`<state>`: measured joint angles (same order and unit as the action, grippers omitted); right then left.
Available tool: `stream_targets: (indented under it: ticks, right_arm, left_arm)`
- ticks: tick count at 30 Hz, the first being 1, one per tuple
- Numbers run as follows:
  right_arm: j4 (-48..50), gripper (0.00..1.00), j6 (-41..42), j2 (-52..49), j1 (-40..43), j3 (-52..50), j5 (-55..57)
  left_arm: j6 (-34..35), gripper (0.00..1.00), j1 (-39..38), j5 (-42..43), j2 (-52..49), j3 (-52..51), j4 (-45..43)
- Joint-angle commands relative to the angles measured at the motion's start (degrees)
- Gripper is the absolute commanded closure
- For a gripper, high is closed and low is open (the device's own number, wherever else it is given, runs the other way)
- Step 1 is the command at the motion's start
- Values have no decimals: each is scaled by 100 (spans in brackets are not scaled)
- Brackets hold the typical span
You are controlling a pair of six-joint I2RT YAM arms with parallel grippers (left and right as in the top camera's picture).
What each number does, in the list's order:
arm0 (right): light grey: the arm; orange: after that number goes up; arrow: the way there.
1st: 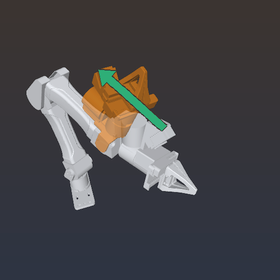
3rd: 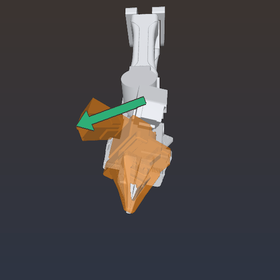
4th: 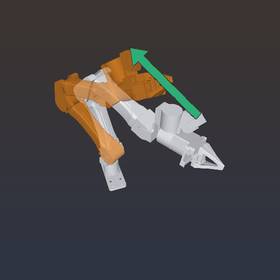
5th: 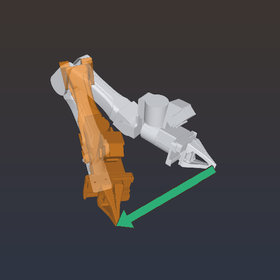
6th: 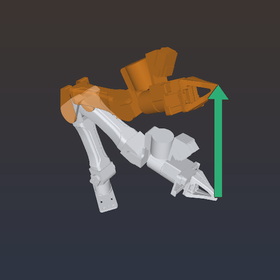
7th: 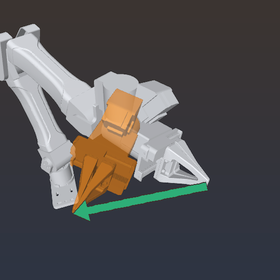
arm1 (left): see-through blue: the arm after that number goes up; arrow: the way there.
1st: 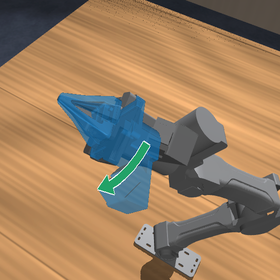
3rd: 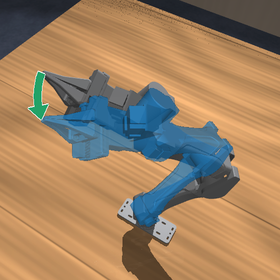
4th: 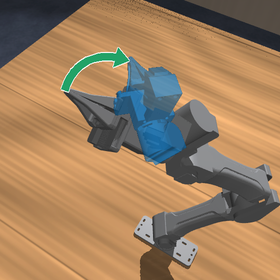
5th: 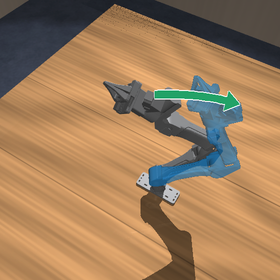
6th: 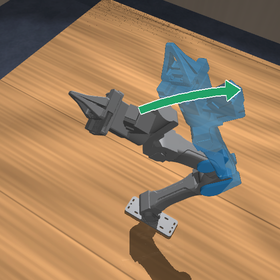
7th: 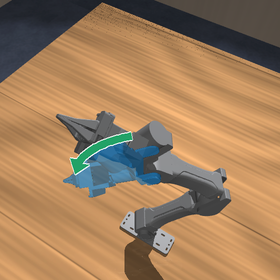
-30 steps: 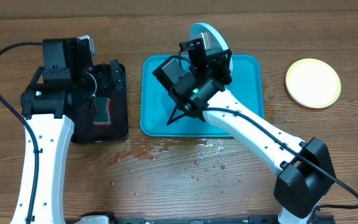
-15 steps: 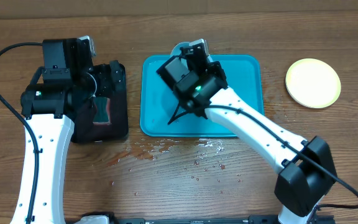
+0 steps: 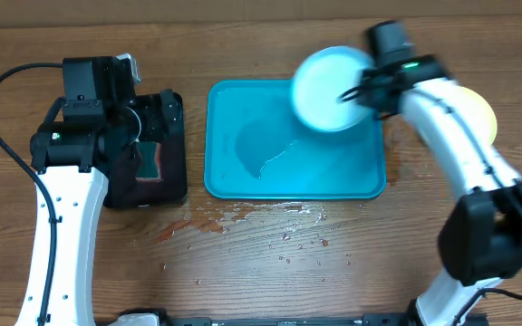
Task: Clean dirty plates on tray and stack at the side
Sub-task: 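Carry the white plate right and lower it onto the yellow plate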
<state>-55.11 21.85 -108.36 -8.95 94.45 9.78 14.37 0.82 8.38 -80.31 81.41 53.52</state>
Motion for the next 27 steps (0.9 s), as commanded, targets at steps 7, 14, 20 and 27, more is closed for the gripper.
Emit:
stream_targets:
  ticks: [7, 14, 20, 27]
  right_arm:
    - [129, 96, 44, 247, 2562, 57, -1147]
    - [632, 96, -96, 79, 3799, -166, -2011]
    - [605, 96, -323, -321, 4019, -179, -2208]
    - [376, 96, -358, -734, 3993, -184, -2109]
  left_arm:
    - [-111, 0, -22, 46, 94, 28, 72]
    - [-109, 0, -22, 44, 94, 28, 68]
    - [-109, 0, -22, 42, 94, 28, 68]
    - [-109, 0, -22, 39, 94, 28, 68]
